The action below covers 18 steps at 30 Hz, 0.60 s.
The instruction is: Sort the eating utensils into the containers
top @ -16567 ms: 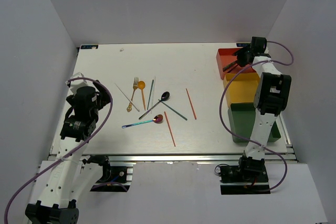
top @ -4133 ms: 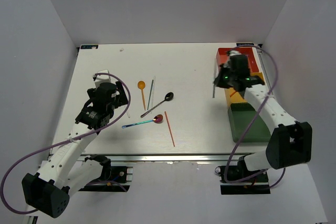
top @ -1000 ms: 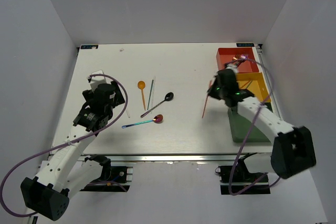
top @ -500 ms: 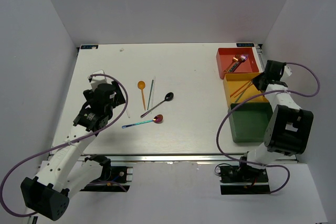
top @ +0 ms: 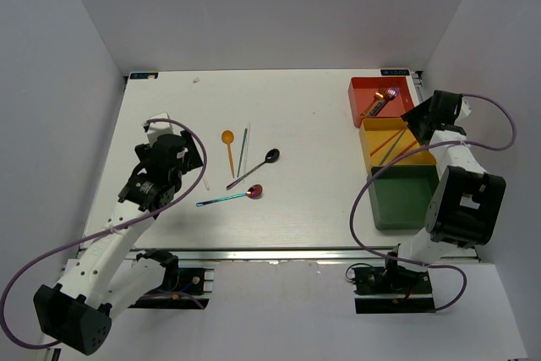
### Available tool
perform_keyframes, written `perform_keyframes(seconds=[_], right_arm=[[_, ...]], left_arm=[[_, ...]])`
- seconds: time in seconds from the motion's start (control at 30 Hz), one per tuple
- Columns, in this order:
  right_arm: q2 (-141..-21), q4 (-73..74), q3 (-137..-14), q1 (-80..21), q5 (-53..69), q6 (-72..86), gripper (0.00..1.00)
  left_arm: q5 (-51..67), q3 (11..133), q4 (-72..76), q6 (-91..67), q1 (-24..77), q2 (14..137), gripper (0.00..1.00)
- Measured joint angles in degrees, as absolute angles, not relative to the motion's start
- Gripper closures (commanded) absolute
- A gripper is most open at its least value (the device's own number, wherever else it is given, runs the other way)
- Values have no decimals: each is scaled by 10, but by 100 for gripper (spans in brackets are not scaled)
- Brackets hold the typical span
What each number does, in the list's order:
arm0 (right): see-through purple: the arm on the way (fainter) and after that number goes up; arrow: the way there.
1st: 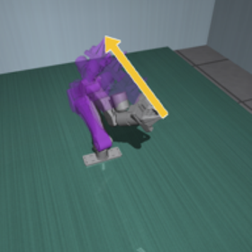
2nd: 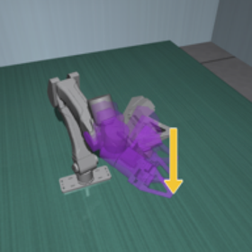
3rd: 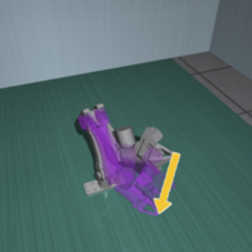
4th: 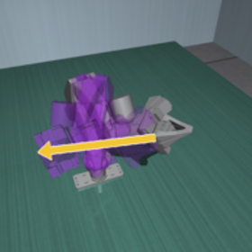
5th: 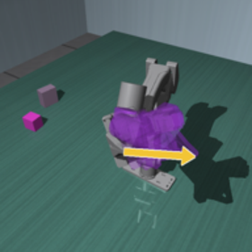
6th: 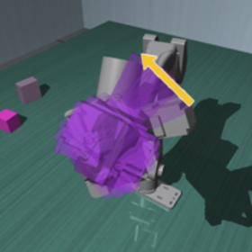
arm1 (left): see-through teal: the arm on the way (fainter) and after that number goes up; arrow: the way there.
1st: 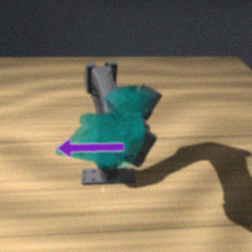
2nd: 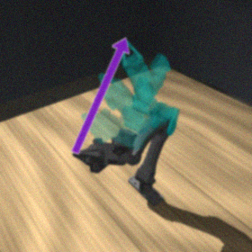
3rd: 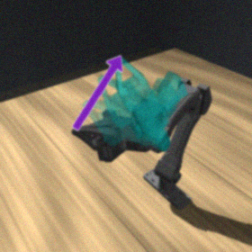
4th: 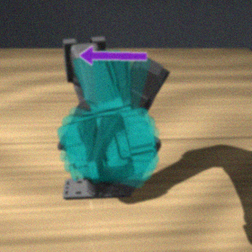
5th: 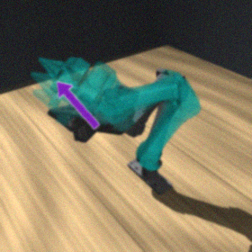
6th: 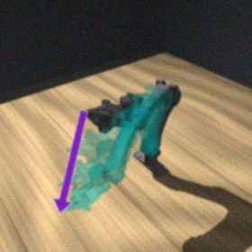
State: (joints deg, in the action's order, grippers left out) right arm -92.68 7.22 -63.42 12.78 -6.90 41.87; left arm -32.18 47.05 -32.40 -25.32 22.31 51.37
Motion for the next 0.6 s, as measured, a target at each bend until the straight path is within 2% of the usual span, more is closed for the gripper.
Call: perform_keyframes(seconds=[0.23, 0.4, 0.6], right_arm=[[-784, 70, -583, 87, -32, 389, 35], [-682, 70, -525, -29, 6, 340, 34], [-633, 84, -415, -158, 49, 306, 36]], left_arm=[[-315, 470, -321, -253, 223, 529, 2], [-278, 479, -318, -270, 223, 582, 2], [-240, 500, -300, -340, 223, 705, 2]])
